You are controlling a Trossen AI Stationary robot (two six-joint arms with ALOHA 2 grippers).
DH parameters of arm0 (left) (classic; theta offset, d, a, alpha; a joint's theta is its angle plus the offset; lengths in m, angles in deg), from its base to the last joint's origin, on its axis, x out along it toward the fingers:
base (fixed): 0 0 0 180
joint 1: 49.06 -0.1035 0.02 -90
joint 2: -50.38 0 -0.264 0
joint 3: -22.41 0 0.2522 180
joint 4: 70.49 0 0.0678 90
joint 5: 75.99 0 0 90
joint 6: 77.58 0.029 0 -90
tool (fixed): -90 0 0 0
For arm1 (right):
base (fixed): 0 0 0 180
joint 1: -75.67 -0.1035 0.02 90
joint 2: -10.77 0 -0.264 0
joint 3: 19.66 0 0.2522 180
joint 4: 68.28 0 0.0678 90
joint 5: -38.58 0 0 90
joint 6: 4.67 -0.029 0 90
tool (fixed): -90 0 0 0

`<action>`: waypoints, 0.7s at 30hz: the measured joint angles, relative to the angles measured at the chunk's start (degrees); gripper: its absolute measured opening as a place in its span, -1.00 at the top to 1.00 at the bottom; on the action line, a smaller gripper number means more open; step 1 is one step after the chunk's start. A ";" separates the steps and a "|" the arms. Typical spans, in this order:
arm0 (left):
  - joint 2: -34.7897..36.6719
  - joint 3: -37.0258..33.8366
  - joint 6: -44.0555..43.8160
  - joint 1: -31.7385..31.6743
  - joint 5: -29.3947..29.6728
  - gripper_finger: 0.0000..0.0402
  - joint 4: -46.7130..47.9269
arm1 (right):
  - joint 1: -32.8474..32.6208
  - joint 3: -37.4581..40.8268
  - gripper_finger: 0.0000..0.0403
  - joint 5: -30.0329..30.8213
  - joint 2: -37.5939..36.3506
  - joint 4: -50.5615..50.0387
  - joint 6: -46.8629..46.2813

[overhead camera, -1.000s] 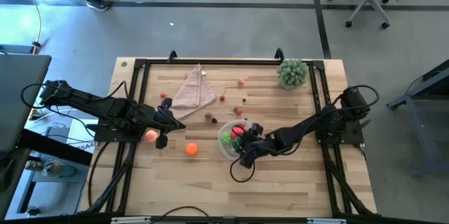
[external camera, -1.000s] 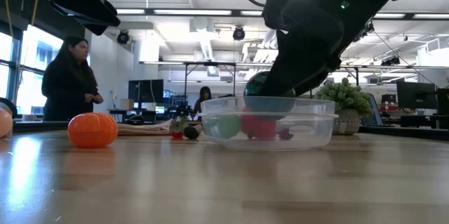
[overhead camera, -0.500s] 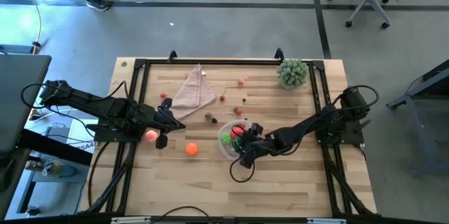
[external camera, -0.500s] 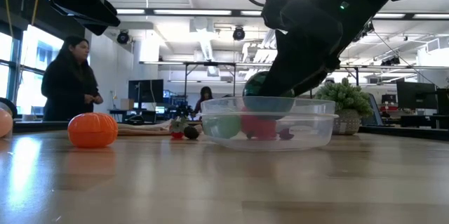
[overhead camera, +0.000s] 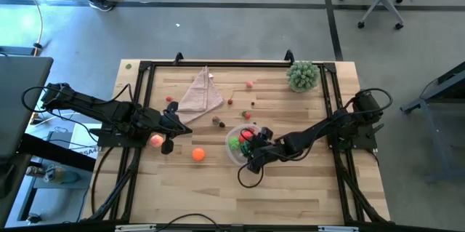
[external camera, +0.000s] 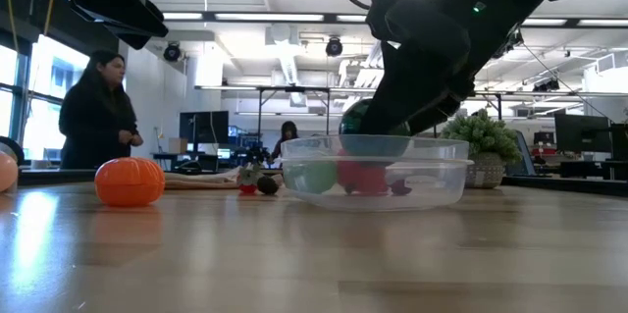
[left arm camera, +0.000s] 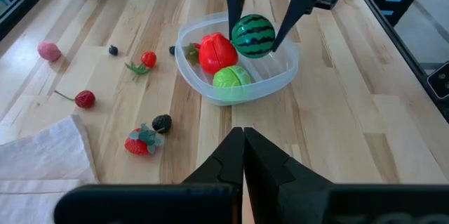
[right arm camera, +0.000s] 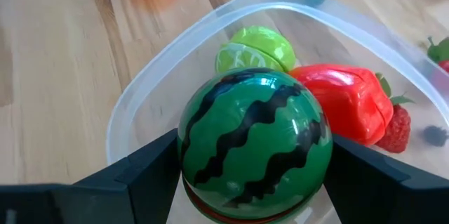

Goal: Pick and placing Produce into tupperware
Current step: Put the green watermelon into the transparent bin

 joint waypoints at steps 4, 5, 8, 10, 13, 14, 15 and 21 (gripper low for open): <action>0.00 0.01 0.00 -0.01 -0.01 1.00 0.00 | 0.00 0.00 -0.46 0.08 0.00 -0.16 0.79; 0.00 0.01 0.00 0.00 -0.01 1.00 0.00 | 0.00 0.00 -0.46 0.16 0.00 -0.07 1.15; 0.00 0.00 0.00 0.00 0.00 1.00 0.00 | 0.00 0.00 -0.46 0.28 0.00 0.01 1.00; 0.00 0.01 0.00 0.00 0.00 1.00 0.00 | 0.00 0.00 -0.46 0.27 0.00 0.03 0.79; 0.00 0.00 0.00 0.00 -0.02 1.00 0.00 | 0.00 0.00 -0.46 0.26 0.00 -0.02 -0.07; 0.00 0.01 0.00 0.00 0.00 1.00 0.00 | 0.00 0.00 -0.46 0.26 0.00 -0.01 -0.09; 0.00 0.00 0.00 0.00 -0.01 1.00 0.00 | 0.00 0.00 -0.46 0.26 0.00 -0.01 -0.09; 0.00 0.00 0.00 0.00 0.00 1.00 0.00 | -0.26 0.00 -0.46 0.24 0.00 0.23 1.75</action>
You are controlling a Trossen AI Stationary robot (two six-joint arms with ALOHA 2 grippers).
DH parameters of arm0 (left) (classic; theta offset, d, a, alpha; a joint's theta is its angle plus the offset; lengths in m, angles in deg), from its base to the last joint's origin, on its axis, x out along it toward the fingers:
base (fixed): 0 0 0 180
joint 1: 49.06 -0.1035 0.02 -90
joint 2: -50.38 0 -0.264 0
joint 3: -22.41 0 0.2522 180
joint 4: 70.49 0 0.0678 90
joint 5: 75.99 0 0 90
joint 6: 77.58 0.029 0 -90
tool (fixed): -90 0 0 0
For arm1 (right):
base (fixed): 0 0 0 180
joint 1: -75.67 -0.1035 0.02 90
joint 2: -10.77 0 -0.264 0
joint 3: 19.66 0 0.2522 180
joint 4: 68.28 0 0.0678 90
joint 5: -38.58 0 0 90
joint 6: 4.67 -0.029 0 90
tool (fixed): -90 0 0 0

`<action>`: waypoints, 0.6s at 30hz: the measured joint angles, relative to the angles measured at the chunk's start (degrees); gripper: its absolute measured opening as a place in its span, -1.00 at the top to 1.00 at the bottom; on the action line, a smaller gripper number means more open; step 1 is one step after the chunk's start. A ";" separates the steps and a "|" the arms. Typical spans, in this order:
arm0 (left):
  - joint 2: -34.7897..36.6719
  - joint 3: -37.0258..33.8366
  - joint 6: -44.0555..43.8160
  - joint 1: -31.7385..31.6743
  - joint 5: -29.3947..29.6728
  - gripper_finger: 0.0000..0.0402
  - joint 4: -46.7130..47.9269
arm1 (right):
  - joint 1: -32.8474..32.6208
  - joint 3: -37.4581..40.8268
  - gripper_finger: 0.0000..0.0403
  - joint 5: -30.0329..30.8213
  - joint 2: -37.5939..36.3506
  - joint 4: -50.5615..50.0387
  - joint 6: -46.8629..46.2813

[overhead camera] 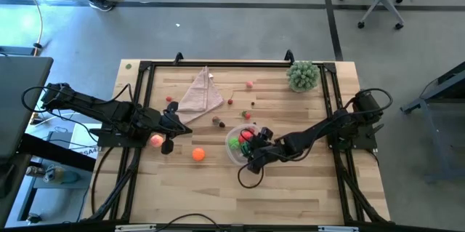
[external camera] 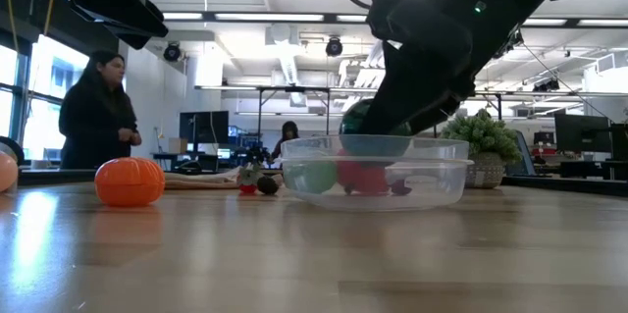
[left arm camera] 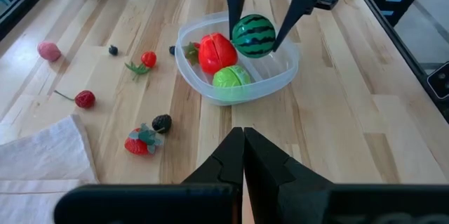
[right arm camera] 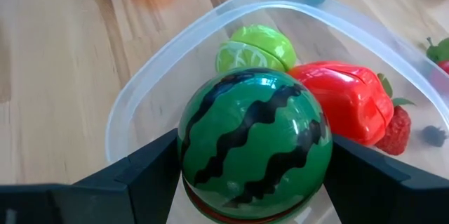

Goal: Pick and placing Produce into tupperware
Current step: Put the green watermelon into the transparent bin

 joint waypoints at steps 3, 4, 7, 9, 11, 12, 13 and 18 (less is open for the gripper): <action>0.00 0.02 0.00 0.00 0.00 1.00 0.00 | -0.38 0.00 -0.46 0.33 0.00 1.13 2.04; 0.00 0.02 0.00 0.00 -0.02 1.00 0.00 | -0.38 0.00 -0.46 0.39 0.00 1.25 2.14; 0.00 0.00 0.00 0.00 -0.02 1.00 0.01 | -0.36 0.00 -0.46 0.49 0.00 1.05 1.38; 0.00 0.01 0.00 0.00 -0.01 1.00 0.00 | -0.36 0.00 -0.46 0.55 0.00 1.05 1.22; 0.00 0.02 0.00 0.00 -0.01 1.00 0.01 | -0.33 0.00 -0.46 0.62 0.00 1.05 1.23; 0.00 0.00 0.00 0.00 0.00 1.00 0.02 | -0.33 0.00 -0.48 0.68 0.00 1.07 1.38; 0.00 0.02 0.00 0.00 -0.02 1.00 0.00 | -0.33 0.00 -0.50 0.68 0.01 1.07 1.50; 0.00 0.00 0.00 0.00 0.00 1.00 0.00 | -0.38 0.00 -0.66 0.73 0.00 1.10 2.26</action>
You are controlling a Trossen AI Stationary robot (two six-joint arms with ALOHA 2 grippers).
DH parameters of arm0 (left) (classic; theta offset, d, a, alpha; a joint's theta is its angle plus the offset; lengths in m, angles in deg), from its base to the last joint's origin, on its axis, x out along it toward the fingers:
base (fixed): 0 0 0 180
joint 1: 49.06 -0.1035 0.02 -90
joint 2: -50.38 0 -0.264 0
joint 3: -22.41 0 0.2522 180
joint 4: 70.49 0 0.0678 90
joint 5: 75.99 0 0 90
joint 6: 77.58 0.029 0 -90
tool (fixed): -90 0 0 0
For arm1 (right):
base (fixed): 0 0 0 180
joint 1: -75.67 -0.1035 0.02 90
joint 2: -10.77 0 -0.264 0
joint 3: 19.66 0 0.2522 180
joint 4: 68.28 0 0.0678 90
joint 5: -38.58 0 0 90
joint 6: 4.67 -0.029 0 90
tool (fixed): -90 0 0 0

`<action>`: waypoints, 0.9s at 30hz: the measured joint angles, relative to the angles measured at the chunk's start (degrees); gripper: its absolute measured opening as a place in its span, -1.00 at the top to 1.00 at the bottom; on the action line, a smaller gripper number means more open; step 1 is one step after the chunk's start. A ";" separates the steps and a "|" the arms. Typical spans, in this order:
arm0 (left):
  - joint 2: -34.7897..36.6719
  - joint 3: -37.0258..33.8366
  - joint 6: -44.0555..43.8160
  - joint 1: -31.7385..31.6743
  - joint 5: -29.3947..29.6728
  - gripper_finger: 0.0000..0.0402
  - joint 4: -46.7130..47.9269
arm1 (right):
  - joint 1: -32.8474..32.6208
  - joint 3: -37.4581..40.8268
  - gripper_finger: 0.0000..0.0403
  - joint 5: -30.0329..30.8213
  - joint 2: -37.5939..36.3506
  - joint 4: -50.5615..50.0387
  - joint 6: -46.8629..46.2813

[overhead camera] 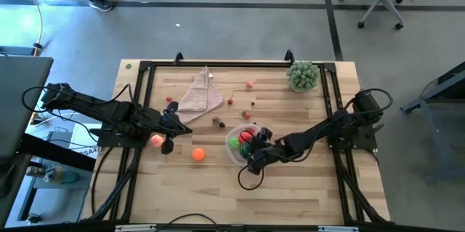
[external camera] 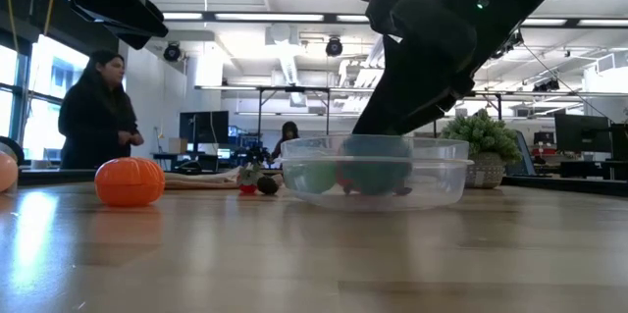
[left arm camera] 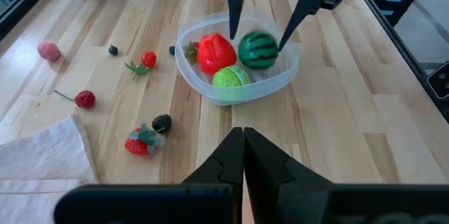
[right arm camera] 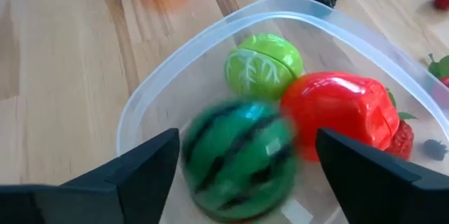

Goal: Pick and placing Produce into tupperware
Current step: Put the green watermelon into the transparent bin, then put the top peach into the transparent bin

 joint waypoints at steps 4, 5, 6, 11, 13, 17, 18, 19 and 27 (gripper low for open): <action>0.00 0.01 0.00 0.00 -0.01 1.00 0.01 | 0.02 0.00 -0.76 0.48 0.00 0.00 0.01; 0.00 0.00 0.00 0.00 -0.01 1.00 0.00 | 0.02 0.00 -0.77 0.62 0.00 0.00 0.01; 0.00 0.01 0.00 -0.01 -0.01 1.00 0.00 | 0.02 0.00 -0.77 0.70 0.00 0.00 0.01; 0.00 0.00 0.00 0.00 0.00 1.00 0.00 | 0.02 0.00 -0.78 1.97 0.00 0.02 0.45; 0.00 0.00 0.00 0.00 -0.01 1.00 0.00 | 0.02 -0.02 -0.78 3.15 -0.02 0.00 0.47; 0.00 0.00 0.00 0.00 0.00 1.00 0.02 | 0.02 -0.03 -0.78 5.91 -1.34 1.29 1.94; 0.00 0.00 0.00 0.00 0.00 1.00 0.02 | 0.02 -0.07 -0.78 6.75 -1.88 1.99 2.73; 0.00 0.00 0.00 0.00 0.00 1.00 0.00 | 0.04 -0.13 -0.78 7.24 -2.49 2.85 3.33; -0.01 0.01 0.00 0.00 -0.01 1.00 0.02 | 0.09 -0.13 -0.78 13.42 -6.94 8.19 9.41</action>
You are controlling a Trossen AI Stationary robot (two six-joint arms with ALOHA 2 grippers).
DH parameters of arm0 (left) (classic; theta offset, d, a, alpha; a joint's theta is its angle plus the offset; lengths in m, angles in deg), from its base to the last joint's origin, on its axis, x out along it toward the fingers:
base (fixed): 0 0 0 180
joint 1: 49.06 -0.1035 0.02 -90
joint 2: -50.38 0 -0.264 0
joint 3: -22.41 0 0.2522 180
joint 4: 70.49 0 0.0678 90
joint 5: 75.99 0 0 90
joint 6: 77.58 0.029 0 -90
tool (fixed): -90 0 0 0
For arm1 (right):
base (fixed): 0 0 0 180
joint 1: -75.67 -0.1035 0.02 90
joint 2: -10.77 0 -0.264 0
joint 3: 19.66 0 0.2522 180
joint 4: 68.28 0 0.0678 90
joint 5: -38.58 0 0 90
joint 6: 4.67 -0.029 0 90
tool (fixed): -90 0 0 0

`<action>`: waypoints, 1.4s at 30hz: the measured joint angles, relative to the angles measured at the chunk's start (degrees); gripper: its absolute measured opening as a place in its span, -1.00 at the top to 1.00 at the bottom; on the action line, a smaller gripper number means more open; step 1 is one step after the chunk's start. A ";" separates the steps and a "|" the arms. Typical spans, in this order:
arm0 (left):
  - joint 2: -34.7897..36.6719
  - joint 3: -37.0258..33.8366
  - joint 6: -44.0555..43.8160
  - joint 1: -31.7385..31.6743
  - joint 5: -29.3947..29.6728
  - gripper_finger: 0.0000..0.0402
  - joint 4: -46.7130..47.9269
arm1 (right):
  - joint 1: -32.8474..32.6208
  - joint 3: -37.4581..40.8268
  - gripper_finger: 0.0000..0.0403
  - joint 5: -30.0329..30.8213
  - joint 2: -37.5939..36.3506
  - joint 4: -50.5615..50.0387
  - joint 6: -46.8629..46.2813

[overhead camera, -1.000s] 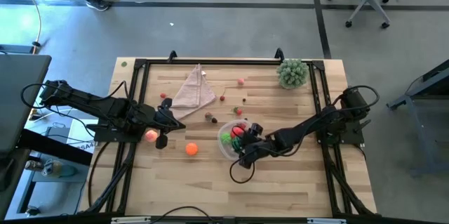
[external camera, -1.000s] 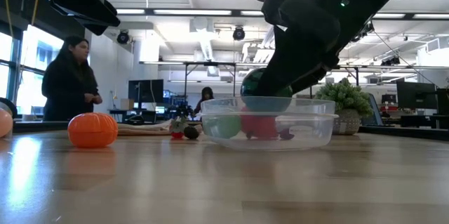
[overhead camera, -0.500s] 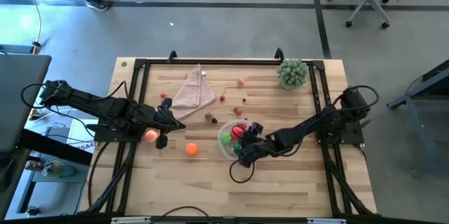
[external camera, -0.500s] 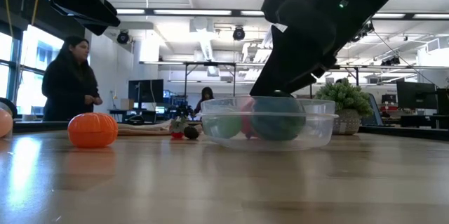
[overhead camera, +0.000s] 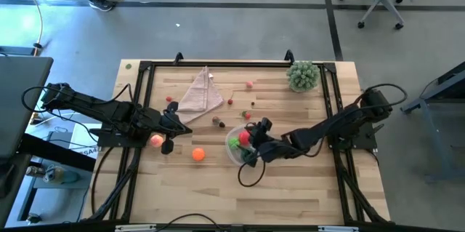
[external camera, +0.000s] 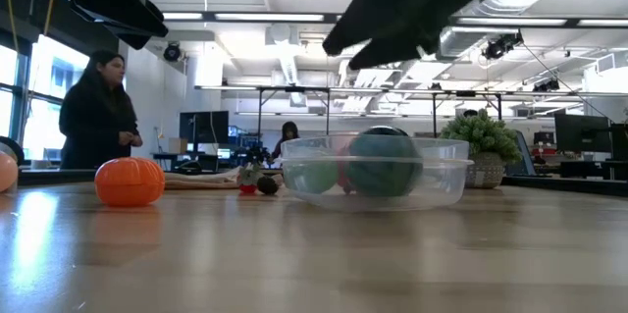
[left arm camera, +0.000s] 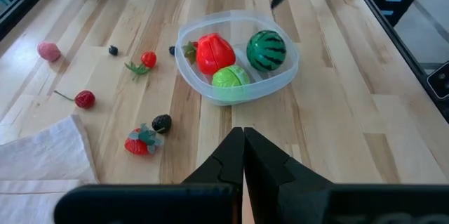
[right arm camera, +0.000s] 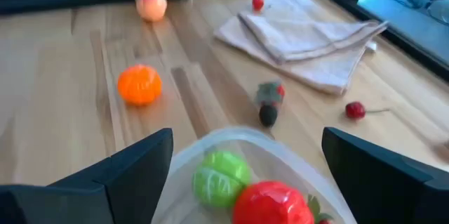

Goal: Pick and placing Produce into tupperware
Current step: Put the top peach into the transparent bin

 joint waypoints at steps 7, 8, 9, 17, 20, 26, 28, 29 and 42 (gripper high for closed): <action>-0.01 0.00 0.00 0.00 0.00 1.00 -0.02 | 1.93 -0.01 -0.78 9.25 -2.13 0.37 -4.74; -0.01 -0.01 0.00 0.00 0.00 1.00 -0.02 | 2.34 0.00 -0.78 10.97 -2.25 0.42 -3.92; -0.01 0.00 0.00 0.00 0.00 1.00 -0.01 | 2.73 -0.02 -0.78 13.11 -2.26 0.43 -3.02; -0.01 -0.01 0.00 0.00 -0.01 1.00 0.00 | 7.80 0.00 -0.78 21.69 -2.24 0.23 -2.21; -0.01 -0.01 0.00 0.00 0.00 1.00 -0.02 | 11.31 0.00 -0.78 20.18 -2.24 0.02 -3.94; 0.01 0.01 0.00 0.00 0.00 1.00 -0.02 | 25.88 -1.46 -0.78 5.53 -3.14 -3.39 -6.57; -0.01 -0.01 0.00 -0.02 0.00 1.00 -0.02 | 32.71 -4.45 -0.78 -4.59 -4.07 -7.85 -8.42; -0.01 -0.01 0.00 0.00 0.00 1.00 -0.02 | 36.17 -6.40 -0.78 -9.77 -4.21 -11.32 -10.20; -0.01 0.00 0.00 0.00 0.00 1.00 -0.02 | 53.21 -37.09 -0.78 -37.20 16.09 -48.41 -9.22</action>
